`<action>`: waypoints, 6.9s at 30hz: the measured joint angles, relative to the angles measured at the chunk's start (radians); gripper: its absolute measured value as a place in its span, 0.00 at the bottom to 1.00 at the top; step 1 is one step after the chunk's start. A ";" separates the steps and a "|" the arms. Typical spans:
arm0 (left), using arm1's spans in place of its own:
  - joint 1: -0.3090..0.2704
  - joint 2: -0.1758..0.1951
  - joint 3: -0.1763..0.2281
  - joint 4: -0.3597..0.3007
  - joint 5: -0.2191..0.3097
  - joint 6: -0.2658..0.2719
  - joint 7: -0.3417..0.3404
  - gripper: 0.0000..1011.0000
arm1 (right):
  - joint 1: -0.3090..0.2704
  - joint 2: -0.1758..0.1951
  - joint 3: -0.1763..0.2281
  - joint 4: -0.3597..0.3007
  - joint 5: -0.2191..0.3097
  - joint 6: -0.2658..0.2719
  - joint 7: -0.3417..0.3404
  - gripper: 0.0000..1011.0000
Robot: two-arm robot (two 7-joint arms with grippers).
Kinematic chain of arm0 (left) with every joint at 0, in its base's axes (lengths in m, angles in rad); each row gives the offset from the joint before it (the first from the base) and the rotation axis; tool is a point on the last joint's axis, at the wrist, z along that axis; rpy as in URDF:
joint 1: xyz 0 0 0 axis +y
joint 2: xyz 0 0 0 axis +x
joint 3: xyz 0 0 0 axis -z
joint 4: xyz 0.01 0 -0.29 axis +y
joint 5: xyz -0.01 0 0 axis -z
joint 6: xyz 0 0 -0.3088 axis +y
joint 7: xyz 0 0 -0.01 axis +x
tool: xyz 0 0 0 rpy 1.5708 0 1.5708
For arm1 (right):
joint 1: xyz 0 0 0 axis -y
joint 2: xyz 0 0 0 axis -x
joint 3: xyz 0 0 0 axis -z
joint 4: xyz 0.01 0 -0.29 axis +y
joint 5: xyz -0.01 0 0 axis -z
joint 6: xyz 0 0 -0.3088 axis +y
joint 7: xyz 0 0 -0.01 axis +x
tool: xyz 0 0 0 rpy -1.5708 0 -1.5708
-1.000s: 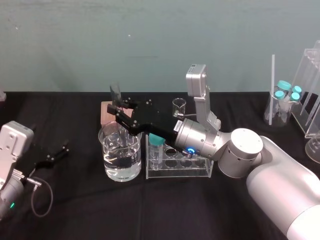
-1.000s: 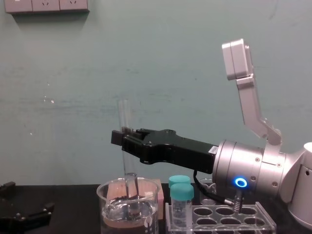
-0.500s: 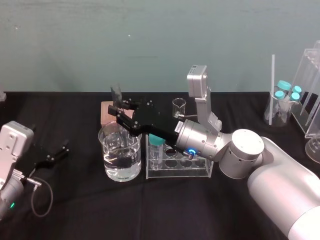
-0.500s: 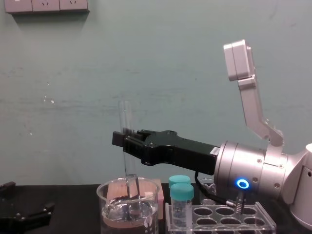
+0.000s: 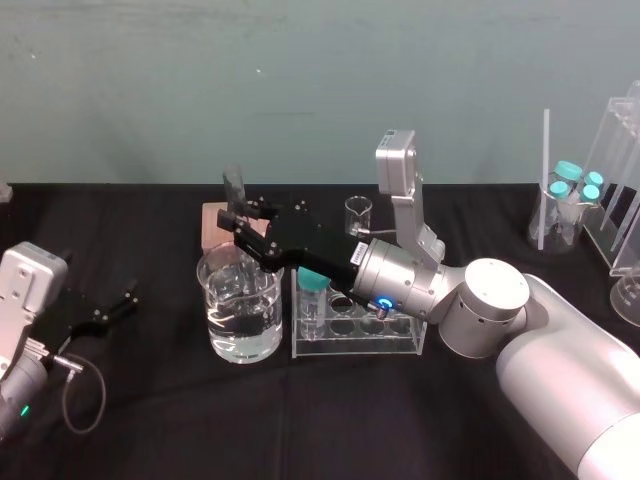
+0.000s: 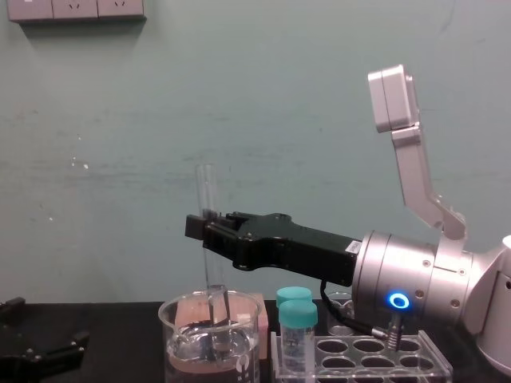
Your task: Hold the test tube with one hand and immerse one end into the beaker, then return it to the test tube rack.
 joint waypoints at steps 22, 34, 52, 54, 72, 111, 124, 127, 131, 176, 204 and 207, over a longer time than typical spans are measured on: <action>0.000 0.000 0.000 0.000 0.000 0.000 0.000 0.99 | 0.000 0.000 0.000 0.000 0.000 -0.002 -0.002 0.22; 0.000 0.000 0.000 0.000 0.000 0.000 0.000 0.99 | -0.004 0.002 0.000 -0.010 0.001 -0.001 -0.005 0.22; 0.000 0.000 0.000 0.000 0.000 0.000 0.000 0.99 | -0.009 0.009 0.001 -0.025 0.003 0.002 -0.009 0.22; 0.000 0.000 0.000 0.000 0.000 0.000 0.000 0.99 | -0.009 0.010 0.000 -0.026 0.002 0.002 -0.009 0.22; 0.000 0.000 0.000 0.000 0.000 0.000 0.000 0.99 | -0.011 0.010 -0.002 -0.029 0.002 0.000 -0.012 0.22; 0.000 0.000 0.000 0.000 0.000 0.000 0.000 0.99 | -0.009 0.007 0.001 -0.024 0.001 -0.005 -0.013 0.22; 0.000 0.000 0.000 0.000 0.000 0.000 0.000 0.99 | 0.012 0.012 0.018 -0.075 0.004 -0.051 -0.009 0.22; 0.000 0.000 0.000 0.000 0.000 0.000 0.000 0.99 | 0.011 0.023 0.027 -0.111 0.006 -0.060 -0.016 0.22; 0.000 0.000 0.000 0.000 0.000 0.000 0.000 0.99 | 0.000 0.045 0.043 -0.178 0.010 -0.067 -0.034 0.22; 0.000 0.000 0.000 0.000 0.000 0.000 0.000 0.99 | -0.356 0.218 0.289 -0.467 -0.111 0.038 -0.381 0.22; 0.000 0.000 0.000 0.000 0.000 0.000 0.000 0.99 | -0.297 0.178 0.273 -0.357 -0.131 0.048 -0.343 0.22; 0.000 0.000 0.000 0.000 0.000 0.000 0.000 0.99 | -0.285 0.171 0.269 -0.339 -0.131 0.044 -0.336 0.22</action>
